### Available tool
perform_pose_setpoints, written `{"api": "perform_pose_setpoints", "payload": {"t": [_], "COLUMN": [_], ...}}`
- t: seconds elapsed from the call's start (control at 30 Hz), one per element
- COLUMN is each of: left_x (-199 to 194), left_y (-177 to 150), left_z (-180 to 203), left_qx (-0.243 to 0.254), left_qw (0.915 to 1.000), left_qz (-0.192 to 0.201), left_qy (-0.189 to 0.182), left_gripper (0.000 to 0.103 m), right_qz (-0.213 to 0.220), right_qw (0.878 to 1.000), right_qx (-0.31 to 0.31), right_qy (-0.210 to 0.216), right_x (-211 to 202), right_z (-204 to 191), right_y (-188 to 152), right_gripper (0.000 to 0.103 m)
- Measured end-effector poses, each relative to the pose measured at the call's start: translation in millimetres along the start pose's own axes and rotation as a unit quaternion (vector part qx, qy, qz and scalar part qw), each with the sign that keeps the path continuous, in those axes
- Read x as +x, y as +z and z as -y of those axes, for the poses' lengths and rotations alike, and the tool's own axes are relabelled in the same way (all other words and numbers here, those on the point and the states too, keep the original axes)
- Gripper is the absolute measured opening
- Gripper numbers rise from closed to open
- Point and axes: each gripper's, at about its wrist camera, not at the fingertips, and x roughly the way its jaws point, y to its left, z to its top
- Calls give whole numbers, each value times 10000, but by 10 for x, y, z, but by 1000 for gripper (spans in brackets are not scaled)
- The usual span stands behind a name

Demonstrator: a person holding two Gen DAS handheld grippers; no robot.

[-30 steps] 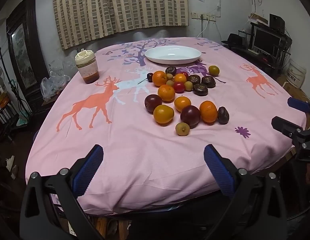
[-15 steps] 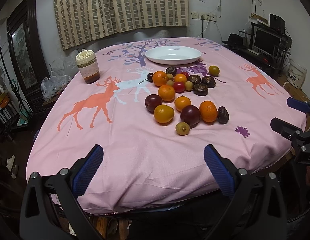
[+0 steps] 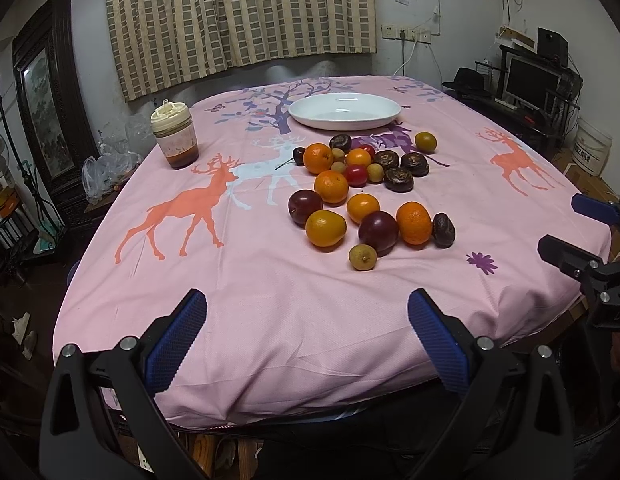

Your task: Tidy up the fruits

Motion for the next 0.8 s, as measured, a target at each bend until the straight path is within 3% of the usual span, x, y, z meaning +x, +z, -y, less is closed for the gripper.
{"api": "perform_pose_setpoints", "payload": {"t": [0.8], "left_x": [-17], "left_y": [-17], "left_z": [4], "left_qx": [-9], "left_qw": [10000], "left_qz": [-4], "left_qy": [-15], "left_gripper": [99], "right_qz": [7], "right_qw": [10000], "right_qx": [-18], "right_qy": [10], "right_x": [-6], "right_z": [-9], "right_y": [3], "right_gripper": [99]}}
